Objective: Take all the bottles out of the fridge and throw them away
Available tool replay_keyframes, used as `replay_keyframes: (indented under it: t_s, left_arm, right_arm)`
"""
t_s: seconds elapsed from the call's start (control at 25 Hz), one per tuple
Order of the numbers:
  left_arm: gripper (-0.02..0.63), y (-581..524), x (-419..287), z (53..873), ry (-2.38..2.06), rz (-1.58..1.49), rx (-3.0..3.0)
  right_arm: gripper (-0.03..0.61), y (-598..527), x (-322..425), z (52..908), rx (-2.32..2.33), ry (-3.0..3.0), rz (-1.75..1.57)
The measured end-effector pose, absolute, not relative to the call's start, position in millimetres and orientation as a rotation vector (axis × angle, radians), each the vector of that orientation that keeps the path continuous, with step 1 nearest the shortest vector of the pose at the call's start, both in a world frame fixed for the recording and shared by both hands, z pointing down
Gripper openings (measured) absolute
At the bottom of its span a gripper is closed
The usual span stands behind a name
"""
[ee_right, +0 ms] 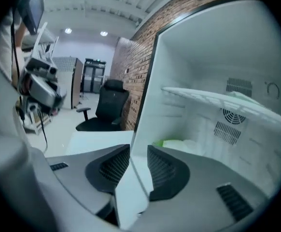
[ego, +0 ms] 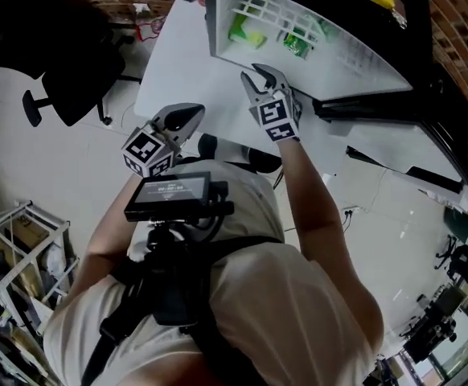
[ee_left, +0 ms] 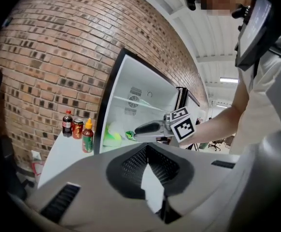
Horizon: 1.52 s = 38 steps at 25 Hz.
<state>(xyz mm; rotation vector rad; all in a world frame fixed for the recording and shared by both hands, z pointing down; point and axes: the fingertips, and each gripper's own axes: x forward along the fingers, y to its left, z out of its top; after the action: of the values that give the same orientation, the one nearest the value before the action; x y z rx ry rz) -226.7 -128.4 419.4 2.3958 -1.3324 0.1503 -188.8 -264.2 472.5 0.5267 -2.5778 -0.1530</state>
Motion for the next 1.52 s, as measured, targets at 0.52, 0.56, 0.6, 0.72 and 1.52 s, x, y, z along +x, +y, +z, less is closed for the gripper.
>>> replay_keyframes:
  t_s: [0.52,0.56,0.6,0.72,1.52]
  left_arm:
    - [0.003,-98,-283,448,-1.483,0.147,2.201]
    - [0.003,-99,-285,448,-1.485,0.145,2.193]
    - [0.003,-100,-286,447,-1.486,0.143,2.185]
    - [0.003,-100,-289,447,-1.483,0.142,2.169]
    - [0.003,-119,-246,434,-1.402,0.142,2.291]
  right_arm:
    - [0.194,-369,-221,563,0.409,-2.114,-0.576]
    - [0.229,-373,-223,563,0.414,-2.097,-0.596]
    - [0.23,-376,-226,562,0.417,-2.084,-0.611]
    - [0.23,-380,-233,569,0.379,-2.051,-0.608]
    - [0.029,-304,-188,490,0.48,-2.174,-0.691]
